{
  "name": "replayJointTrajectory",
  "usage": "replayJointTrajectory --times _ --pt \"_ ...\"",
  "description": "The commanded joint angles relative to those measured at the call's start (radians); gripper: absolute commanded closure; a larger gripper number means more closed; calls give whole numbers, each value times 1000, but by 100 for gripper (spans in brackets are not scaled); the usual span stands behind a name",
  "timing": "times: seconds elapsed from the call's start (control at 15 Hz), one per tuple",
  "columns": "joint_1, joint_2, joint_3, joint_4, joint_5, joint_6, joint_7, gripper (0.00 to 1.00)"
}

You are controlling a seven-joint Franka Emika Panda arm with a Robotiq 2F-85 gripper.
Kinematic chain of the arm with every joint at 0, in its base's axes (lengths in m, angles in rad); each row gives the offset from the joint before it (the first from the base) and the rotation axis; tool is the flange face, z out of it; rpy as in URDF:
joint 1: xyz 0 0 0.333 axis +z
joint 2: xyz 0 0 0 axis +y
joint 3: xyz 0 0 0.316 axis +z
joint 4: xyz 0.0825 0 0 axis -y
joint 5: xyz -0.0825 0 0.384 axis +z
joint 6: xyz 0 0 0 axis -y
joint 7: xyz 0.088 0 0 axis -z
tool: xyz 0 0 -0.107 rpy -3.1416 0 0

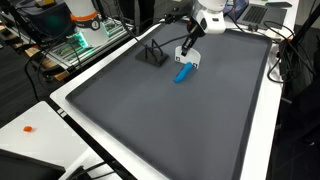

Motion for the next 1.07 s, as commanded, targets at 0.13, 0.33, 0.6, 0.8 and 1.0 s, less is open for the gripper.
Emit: replayJointTrajectory --times 0.13,0.33,0.6,0.8,1.0 --pt "-5 -29 7 -38 0 -23 -9 99" --pt "0 -45 4 -37 -15 -44 -7 99" --pt "3 -75 0 -32 -31 -77 -1 99" --pt "1 -100 -4 -28 -42 -88 2 99" --pt "-1 -108 -8 -18 -52 -84 5 99"
